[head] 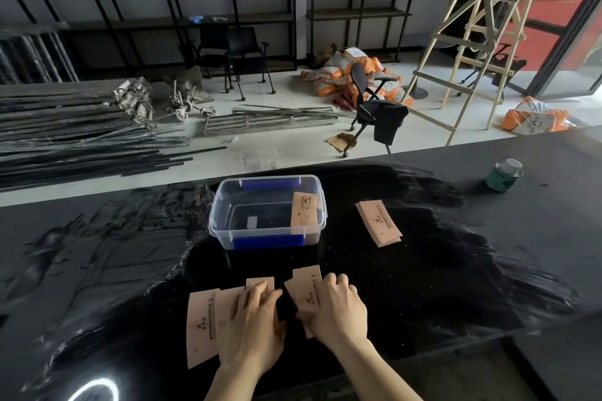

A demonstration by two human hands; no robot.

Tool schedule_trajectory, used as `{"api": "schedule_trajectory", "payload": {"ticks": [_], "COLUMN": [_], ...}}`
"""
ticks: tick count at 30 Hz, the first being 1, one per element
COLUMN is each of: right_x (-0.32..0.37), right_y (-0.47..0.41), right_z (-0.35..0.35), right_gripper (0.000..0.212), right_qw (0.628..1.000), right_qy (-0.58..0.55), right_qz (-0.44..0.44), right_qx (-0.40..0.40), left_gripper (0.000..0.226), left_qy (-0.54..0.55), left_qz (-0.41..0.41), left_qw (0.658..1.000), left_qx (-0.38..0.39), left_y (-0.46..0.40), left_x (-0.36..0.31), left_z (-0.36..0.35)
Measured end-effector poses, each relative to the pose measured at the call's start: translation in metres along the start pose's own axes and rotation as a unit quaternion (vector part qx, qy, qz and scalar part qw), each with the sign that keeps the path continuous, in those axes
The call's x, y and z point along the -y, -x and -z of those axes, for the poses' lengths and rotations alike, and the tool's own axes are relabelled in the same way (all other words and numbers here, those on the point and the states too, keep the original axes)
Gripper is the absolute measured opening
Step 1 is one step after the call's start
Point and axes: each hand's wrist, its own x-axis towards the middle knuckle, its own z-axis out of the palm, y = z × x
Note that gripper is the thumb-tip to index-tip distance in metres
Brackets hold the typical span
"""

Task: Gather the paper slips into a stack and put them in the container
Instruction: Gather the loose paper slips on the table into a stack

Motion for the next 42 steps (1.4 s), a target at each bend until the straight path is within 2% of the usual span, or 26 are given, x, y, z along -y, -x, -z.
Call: {"api": "schedule_trajectory", "payload": {"ticks": [6,8,12,14,16,20,26,30,33,35,37,40,42], "right_x": [-0.017,-0.022,-0.028,-0.031,-0.034,-0.038,-0.039,-0.035,-0.027,-0.024,-0.022,-0.026,-0.029], "right_y": [-0.016,-0.021,-0.023,-0.022,-0.023,-0.025,-0.029,-0.035,-0.034,-0.031,-0.029,-0.027,-0.027], "right_z": [0.015,0.018,0.019,0.017,0.015,0.01,-0.001,-0.004,-0.002,-0.003,-0.004,-0.001,0.005], "right_gripper": [0.028,0.03,0.032,0.027,0.027,0.017,0.01,0.014,0.016,0.021,0.037,0.083,0.094], "right_qw": [0.978,0.957,0.911,0.901,0.903,0.906,0.879,0.853,0.832,0.838,0.877,0.94,0.96], "right_qy": [-0.179,-0.258,-0.384,-0.405,-0.404,-0.398,-0.453,-0.5,-0.533,-0.524,-0.469,-0.325,-0.22], "right_qz": [-0.097,-0.128,-0.146,-0.148,-0.146,-0.142,-0.151,-0.146,-0.147,-0.143,-0.105,0.006,0.114], "right_qx": [0.035,0.043,0.04,0.035,0.025,0.008,0.015,0.045,0.052,0.048,0.002,-0.1,-0.129], "left_gripper": [0.051,0.064,0.117,0.126,0.117,0.085,0.027,0.018,0.023,0.032,0.032,0.034,0.041], "left_qy": [0.019,0.025,0.032,0.04,0.07,0.157,0.262,0.383,0.384,0.335,0.288,0.175,0.115], "left_qz": [-0.005,0.021,0.092,0.126,0.158,0.201,0.176,0.115,0.059,0.032,0.021,-0.029,-0.066], "left_qw": [0.999,0.998,0.995,0.991,0.985,0.967,0.948,0.916,0.921,0.941,0.956,0.983,0.99], "left_qx": [-0.049,-0.061,-0.032,-0.025,-0.018,0.0,-0.03,-0.023,0.001,-0.022,-0.046,-0.052,-0.049], "left_y": [-0.009,-0.012,-0.015,-0.017,-0.02,-0.029,-0.034,-0.037,-0.036,-0.034,-0.032,-0.031,-0.03], "left_x": [-0.017,-0.031,-0.061,-0.07,-0.075,-0.075,-0.069,-0.063,-0.058,-0.053,-0.05,-0.048,-0.048], "left_z": [0.005,0.005,-0.004,-0.013,-0.019,-0.024,-0.015,-0.001,0.012,0.018,0.024,0.033,0.036]}}
